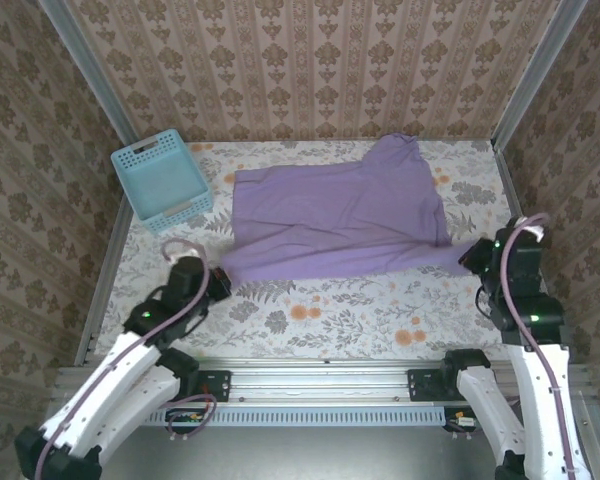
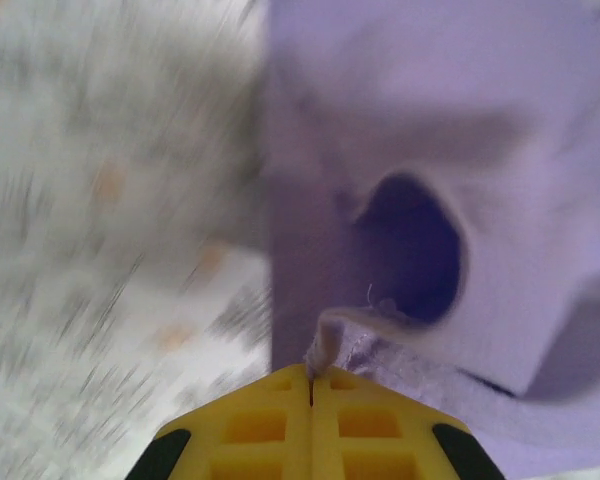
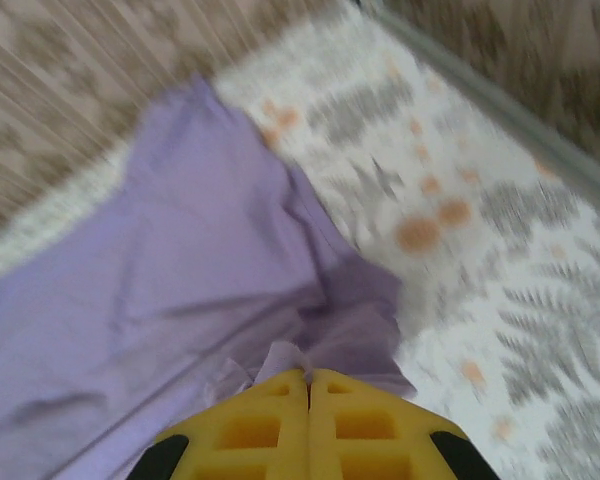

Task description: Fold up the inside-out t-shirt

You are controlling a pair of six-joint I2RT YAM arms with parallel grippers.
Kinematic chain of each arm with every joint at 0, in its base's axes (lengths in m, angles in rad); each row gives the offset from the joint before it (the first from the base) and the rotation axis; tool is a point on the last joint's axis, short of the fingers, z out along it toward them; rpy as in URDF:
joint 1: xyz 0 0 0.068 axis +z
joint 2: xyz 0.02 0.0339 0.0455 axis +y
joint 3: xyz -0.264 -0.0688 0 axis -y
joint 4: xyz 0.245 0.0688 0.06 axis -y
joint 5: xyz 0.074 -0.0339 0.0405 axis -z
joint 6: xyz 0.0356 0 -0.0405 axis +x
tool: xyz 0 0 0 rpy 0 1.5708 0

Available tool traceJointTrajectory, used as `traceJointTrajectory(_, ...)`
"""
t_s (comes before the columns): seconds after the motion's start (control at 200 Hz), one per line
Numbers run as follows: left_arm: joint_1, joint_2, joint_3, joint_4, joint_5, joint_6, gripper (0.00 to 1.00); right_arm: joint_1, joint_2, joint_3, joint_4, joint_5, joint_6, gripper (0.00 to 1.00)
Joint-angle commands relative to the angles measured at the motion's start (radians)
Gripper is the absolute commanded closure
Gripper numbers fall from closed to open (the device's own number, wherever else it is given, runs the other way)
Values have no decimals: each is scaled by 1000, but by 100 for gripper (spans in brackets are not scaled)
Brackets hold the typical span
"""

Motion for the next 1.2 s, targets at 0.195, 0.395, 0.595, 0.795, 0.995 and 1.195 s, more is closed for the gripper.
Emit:
traceJointTrajectory(0.195, 0, -113, -62, -159, -46, -160, 100, -1, 2, -11, -70, -2, 103, 100)
traceJointTrajectory(0.395, -4, -89, -26, -112, -33, -142, 100, -1, 13, -51, -18, -47, 87, 100)
traceJointTrajectory(0.595, 6, 19, 94, -48, -78, -66, 100, -1, 159, 34, 80, -86, 14, 100)
traceJointTrajectory(0.795, 91, 263, 186, 112, -38, -31, 100, -1, 392, 138, 191, -67, -48, 100)
traceJointTrajectory(0.995, 175, 496, 286, 235, -30, 6, 100, 0, 626, 243, 305, -52, -67, 100)
traceJointTrajectory(1.195, 231, 648, 347, 292, -42, 28, 100, 0, 828, 404, 358, -54, -95, 100)
